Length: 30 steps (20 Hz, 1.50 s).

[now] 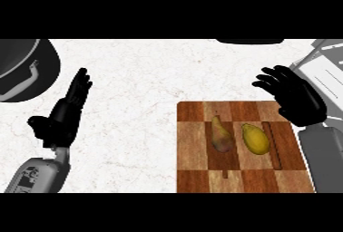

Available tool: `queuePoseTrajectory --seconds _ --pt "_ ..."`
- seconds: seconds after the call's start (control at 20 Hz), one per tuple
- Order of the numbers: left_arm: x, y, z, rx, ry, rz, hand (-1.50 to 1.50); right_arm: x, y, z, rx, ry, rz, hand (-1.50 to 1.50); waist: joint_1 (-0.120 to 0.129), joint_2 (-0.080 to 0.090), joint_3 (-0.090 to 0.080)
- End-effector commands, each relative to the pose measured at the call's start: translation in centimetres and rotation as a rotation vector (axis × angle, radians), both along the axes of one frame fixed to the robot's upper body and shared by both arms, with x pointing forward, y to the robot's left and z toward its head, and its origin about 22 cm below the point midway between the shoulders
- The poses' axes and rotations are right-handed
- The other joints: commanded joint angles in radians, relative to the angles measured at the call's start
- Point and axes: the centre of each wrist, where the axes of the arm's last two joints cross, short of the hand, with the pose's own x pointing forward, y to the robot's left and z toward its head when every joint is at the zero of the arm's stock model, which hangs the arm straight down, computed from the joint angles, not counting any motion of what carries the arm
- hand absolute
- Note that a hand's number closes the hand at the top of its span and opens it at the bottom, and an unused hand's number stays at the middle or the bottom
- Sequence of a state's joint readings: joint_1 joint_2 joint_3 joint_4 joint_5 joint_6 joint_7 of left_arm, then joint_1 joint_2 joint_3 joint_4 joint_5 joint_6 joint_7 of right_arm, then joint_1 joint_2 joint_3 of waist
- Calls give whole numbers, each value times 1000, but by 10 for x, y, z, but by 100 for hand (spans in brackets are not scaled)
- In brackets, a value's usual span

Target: Pick the lemon from the cutting board and place it in the tiered basket

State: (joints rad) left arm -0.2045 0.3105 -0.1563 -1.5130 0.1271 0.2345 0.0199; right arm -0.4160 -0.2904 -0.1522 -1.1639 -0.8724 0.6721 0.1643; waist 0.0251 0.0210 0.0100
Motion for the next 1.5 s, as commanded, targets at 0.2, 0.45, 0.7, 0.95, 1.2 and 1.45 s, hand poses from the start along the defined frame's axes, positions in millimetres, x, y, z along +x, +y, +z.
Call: queuePoseTrajectory --seconds 0.2,0.45,0.7,0.95,1.2,1.45 --pt "-5 -27 -9 -20 -3 2 0 -6 -110 33 -43 -254 264 -150 -6 -9 -5" --pt "-12 -38 -15 -4 -4 -2 0 -8 -131 143 -462 -456 335 -150 -8 -18 -6" --pt "-10 -36 -13 -10 0 21 0 -28 -112 230 -780 -669 392 -150 -23 -27 -5" --pt "-10 -42 -18 -11 -1 16 0 -48 -68 267 -1037 -812 374 -150 -2 -13 -5" --pt "-12 -44 -19 -6 -14 3 0 -66 -45 260 -1186 -853 404 -150 -6 -13 -6" --pt "-14 -58 -23 -5 -5 14 0 -76 -21 232 -1204 -876 420 -150 -9 -14 -6"
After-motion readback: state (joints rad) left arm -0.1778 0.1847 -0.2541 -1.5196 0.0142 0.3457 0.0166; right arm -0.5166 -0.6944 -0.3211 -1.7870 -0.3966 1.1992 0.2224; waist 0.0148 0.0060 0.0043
